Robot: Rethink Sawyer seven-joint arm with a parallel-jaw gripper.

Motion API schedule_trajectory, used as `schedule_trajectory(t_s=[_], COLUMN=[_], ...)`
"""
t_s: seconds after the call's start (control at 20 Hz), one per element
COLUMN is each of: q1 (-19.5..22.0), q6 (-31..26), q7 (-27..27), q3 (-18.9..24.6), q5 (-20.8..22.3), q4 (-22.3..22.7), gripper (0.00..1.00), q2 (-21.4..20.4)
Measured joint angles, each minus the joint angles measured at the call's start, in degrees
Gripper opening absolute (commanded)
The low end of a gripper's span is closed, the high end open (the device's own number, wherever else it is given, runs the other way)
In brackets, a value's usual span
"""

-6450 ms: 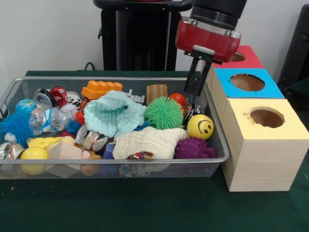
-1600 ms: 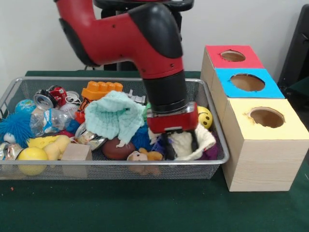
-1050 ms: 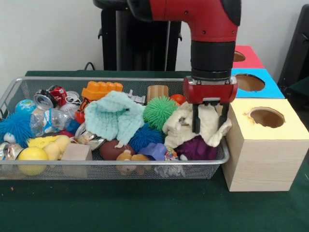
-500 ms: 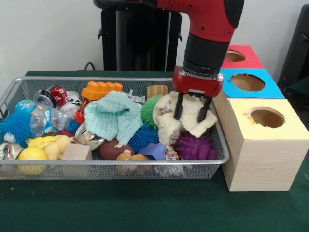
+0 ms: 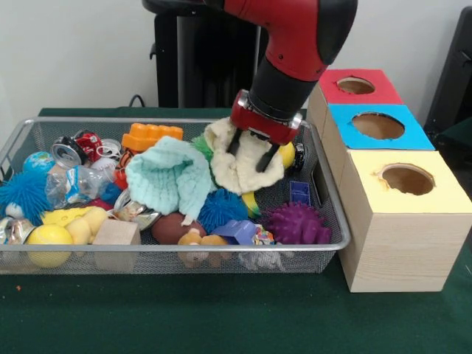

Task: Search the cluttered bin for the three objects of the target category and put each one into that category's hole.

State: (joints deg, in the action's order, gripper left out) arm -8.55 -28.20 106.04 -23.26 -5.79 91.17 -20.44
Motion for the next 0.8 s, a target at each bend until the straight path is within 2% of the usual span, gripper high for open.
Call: schedule_trajectory(t_s=[0.15,0.35,0.7,0.75,0.8], q1=[-0.65,0.02,3.49,3.75,3.78], q6=[-3.25,-2.46,12.77,16.39,17.65], q7=[2.10,3.17,3.19,3.19,3.19], q3=[-1.98,-2.03,0.19,0.18,0.16], q5=[-0.73,-0.84,-0.80,-0.78,-0.78], q4=[-0.26,-0.20,0.66,1.07,1.24], gripper=[1.00,1.00,1.00,1.00,1.00], q2=[0.61,0.52,-2.00,-3.35,-4.09])
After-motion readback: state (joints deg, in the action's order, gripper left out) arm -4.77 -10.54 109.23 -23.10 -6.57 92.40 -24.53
